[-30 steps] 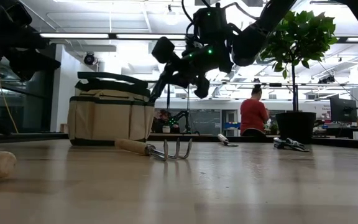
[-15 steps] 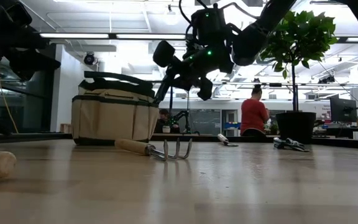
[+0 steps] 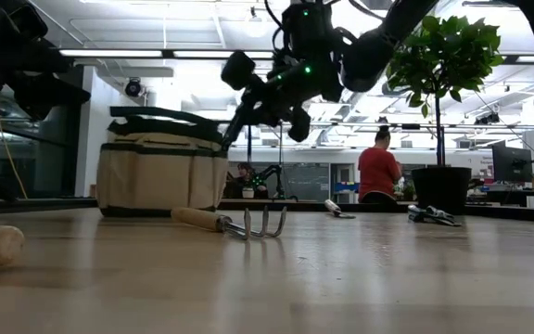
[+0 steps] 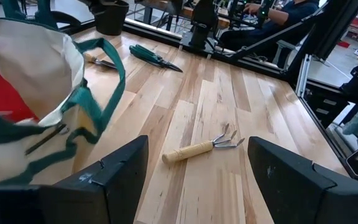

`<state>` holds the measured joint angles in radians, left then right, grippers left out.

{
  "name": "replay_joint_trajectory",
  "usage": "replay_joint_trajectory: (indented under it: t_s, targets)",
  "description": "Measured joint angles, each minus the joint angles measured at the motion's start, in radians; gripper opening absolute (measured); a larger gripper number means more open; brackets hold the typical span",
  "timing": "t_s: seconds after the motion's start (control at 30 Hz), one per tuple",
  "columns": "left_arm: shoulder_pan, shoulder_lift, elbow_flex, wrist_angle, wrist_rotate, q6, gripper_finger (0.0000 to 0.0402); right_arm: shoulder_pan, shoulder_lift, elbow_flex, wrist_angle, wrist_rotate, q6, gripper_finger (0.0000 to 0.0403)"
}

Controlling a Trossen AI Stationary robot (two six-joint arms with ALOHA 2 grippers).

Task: Pick & Place Garden tools in Gardening bag
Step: Put the green shears into the gardening bag

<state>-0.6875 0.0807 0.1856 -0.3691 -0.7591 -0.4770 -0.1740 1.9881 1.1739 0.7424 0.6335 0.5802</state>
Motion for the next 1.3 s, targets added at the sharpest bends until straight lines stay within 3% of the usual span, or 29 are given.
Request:
replay_joint_trajectory:
  t_s: [0.47, 0.87, 1.07, 1.3]
  targets:
    - [0.0, 0.0, 0.0, 0.0, 0.0, 0.0, 0.0269, 0.005, 0.0, 0.019, -0.086, 0.033, -0.006, 0.0062]
    - [0.0, 0.0, 0.0, 0.0, 0.0, 0.0, 0.0269, 0.017, 0.0, 0.019, -0.106, 0.109, -0.197, 0.0062]
    - [0.0, 0.0, 0.0, 0.0, 0.0, 0.0, 0.0269, 0.05, -0.002, 0.019, -0.116, 0.201, -0.335, 0.0062]
    - [0.0, 0.0, 0.0, 0.0, 0.0, 0.0, 0.0269, 0.063, -0.004, 0.019, -0.165, 0.224, -0.301, 0.0061]
